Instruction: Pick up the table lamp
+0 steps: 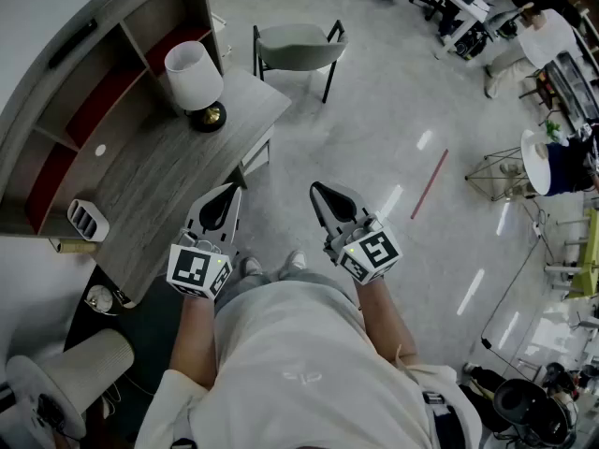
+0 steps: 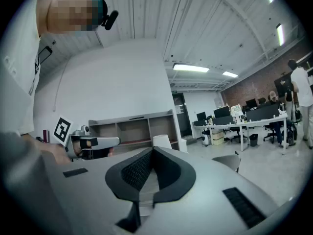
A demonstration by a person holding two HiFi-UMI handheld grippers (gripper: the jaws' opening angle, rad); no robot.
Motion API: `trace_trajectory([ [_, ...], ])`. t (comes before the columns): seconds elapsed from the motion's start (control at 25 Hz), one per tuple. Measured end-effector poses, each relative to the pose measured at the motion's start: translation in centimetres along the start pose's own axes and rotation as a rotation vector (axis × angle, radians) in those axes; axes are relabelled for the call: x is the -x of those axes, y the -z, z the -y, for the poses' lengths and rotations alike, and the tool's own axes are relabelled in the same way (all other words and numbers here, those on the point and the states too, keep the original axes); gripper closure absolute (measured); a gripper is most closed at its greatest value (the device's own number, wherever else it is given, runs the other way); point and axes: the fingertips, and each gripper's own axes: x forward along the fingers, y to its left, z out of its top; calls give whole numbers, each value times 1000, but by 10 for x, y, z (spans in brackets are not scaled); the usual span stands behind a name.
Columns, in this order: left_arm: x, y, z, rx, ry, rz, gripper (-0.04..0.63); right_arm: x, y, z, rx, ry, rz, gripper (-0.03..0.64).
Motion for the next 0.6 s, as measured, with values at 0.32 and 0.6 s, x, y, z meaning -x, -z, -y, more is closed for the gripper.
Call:
trace_trajectory([
  [0.32, -22, 6, 5, 14, -37, -16, 580, 3, 1, 26, -13, -24, 2, 586],
  [0.6, -48, 15, 10, 10, -98, -61, 580, 10, 0, 59, -67, -75, 29, 586],
])
